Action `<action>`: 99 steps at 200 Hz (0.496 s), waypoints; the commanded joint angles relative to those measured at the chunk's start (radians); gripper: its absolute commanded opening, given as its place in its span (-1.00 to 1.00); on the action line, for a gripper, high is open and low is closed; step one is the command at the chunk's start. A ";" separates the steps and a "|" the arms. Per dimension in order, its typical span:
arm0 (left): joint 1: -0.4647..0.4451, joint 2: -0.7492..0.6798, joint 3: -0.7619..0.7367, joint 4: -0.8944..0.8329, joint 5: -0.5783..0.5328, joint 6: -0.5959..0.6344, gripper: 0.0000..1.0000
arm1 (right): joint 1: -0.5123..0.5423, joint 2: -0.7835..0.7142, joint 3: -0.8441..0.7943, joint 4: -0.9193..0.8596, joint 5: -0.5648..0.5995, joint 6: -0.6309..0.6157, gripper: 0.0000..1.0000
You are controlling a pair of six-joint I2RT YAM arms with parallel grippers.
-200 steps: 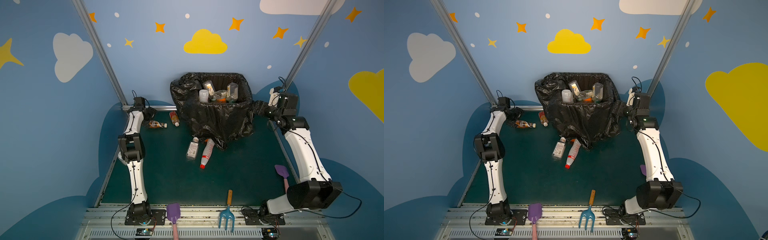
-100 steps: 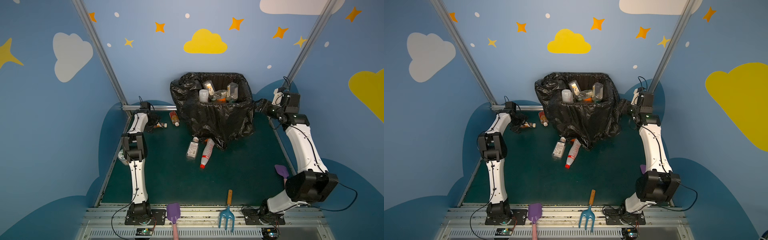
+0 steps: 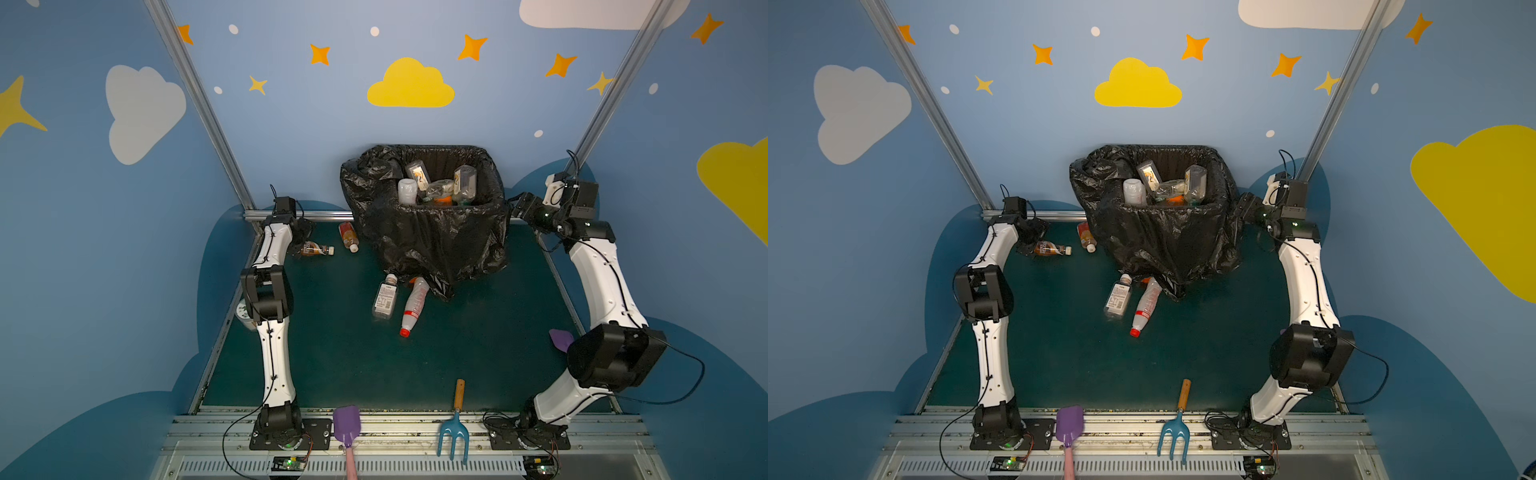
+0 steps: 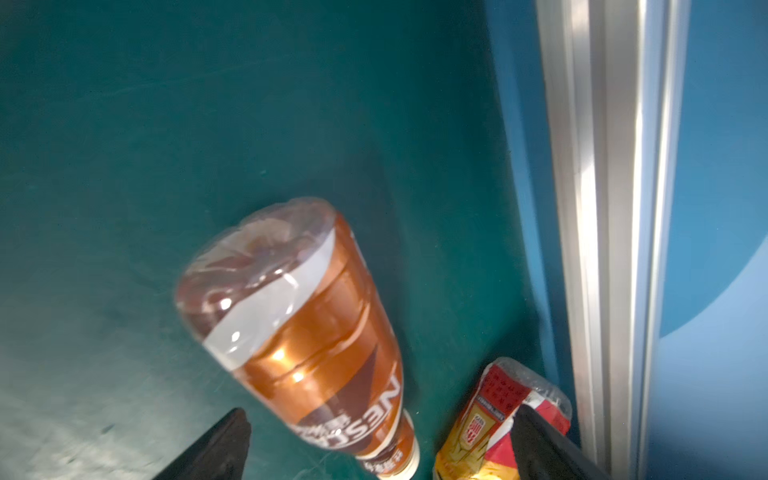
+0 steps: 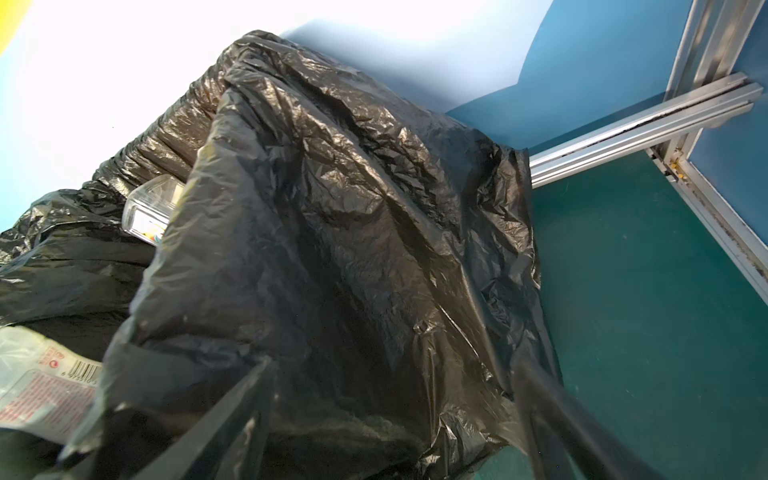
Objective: Throw the plastic bottles in the bin
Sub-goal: 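Lower the left gripper onto the brown Nescafe bottle while the right rests beside the bin, then close the left gripper on the brown Nescafe bottle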
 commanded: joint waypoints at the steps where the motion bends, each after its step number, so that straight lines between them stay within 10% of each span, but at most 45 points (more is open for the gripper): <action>1: 0.003 0.063 0.043 -0.039 -0.008 -0.019 0.96 | -0.022 0.014 0.032 -0.014 -0.035 0.023 0.76; 99: 0.023 0.111 0.052 -0.014 0.038 -0.026 0.73 | -0.093 0.031 -0.013 0.023 -0.143 0.136 0.75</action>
